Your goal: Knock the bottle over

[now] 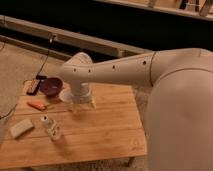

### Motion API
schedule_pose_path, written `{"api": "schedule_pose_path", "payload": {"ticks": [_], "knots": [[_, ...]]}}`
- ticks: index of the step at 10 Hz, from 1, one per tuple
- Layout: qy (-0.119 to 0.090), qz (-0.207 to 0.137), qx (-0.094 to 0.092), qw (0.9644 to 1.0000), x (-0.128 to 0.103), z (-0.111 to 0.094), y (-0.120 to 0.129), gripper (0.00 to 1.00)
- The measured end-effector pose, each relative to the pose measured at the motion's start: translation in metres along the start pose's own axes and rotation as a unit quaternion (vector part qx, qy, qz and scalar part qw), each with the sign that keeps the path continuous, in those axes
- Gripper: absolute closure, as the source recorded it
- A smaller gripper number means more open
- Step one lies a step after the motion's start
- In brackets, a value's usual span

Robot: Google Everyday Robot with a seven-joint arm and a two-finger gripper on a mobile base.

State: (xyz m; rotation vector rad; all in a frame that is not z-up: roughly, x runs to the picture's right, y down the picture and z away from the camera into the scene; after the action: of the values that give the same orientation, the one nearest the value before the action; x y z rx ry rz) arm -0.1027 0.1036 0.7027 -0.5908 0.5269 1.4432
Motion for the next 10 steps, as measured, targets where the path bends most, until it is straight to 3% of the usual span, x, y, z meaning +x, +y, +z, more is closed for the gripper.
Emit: {"api": "schedule_pose_path", "payload": {"ticks": [8, 10], "knots": [[0.000, -0.001, -0.001, 1.0000, 0.000, 0.000, 0.000, 0.35], [-0.013, -0.028, -0.019, 0.9993, -0.001, -0.003, 0.011, 0.35]]}}
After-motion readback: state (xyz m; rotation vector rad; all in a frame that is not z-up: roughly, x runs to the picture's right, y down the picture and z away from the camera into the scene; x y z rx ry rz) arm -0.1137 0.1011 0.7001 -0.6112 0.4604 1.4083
